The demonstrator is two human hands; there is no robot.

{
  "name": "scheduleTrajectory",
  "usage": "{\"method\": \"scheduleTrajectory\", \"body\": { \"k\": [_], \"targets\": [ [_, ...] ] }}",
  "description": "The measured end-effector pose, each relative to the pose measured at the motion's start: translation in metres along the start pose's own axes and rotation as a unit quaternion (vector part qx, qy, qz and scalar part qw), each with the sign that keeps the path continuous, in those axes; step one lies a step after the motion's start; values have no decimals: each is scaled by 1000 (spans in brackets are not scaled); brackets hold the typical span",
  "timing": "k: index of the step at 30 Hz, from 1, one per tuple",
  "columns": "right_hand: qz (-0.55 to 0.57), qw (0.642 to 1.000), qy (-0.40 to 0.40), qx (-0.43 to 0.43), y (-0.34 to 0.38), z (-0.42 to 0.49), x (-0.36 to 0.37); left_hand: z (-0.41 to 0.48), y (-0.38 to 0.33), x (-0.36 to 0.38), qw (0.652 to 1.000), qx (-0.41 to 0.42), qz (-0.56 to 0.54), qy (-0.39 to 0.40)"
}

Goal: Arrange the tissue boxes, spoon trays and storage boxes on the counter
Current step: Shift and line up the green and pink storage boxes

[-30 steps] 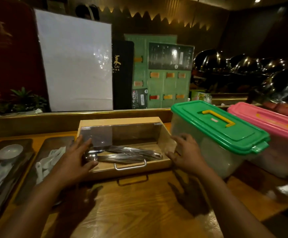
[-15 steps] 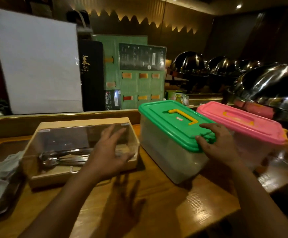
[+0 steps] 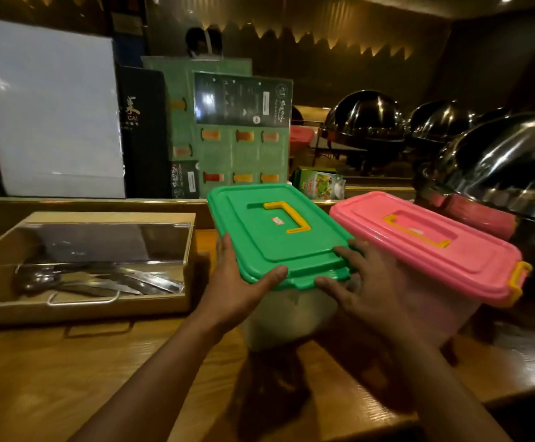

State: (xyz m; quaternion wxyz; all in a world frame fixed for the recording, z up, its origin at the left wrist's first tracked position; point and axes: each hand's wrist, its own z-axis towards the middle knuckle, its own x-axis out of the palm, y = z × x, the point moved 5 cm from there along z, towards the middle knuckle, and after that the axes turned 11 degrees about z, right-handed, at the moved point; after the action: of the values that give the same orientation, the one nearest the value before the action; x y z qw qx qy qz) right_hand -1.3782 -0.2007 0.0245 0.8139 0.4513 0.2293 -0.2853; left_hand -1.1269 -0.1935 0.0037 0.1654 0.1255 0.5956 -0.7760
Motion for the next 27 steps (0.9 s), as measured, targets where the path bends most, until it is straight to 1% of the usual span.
{"method": "scheduleTrajectory", "body": {
  "k": [2, 5, 8, 15, 19, 21, 24, 26, 27],
  "targets": [
    [-3, 999, -34, -7, 2, 2, 9, 9, 3, -3, 1000, -13, -25, 5],
    [-14, 996, -91, -17, 9, 4, 24, 25, 12, -11, 995, -45, -89, 31],
    [-15, 992, -121, -16, 14, 8, 34, 40, 20, -14, 990, -60, -119, 37],
    [-38, 991, -128, 2, 12, 26, 42, 68, 28, -13, 991, -46, -123, 24],
    [-47, 991, -129, 2, 12, 29, 43, 74, 33, -12, 992, -52, -117, 17],
    [-59, 992, -113, 6, 12, 29, 43, 74, 34, -13, 992, -49, -119, 15],
    [-67, 997, -40, -10, 5, 30, 35, 74, 35, -15, 993, -54, -107, 10],
    [-27, 999, 15, -14, -5, 30, 19, 71, 29, -20, 997, -49, -39, -36],
    [-9, 999, 31, -12, -9, 29, 8, 69, 21, -24, 996, -36, 30, -76]
  ]
}}
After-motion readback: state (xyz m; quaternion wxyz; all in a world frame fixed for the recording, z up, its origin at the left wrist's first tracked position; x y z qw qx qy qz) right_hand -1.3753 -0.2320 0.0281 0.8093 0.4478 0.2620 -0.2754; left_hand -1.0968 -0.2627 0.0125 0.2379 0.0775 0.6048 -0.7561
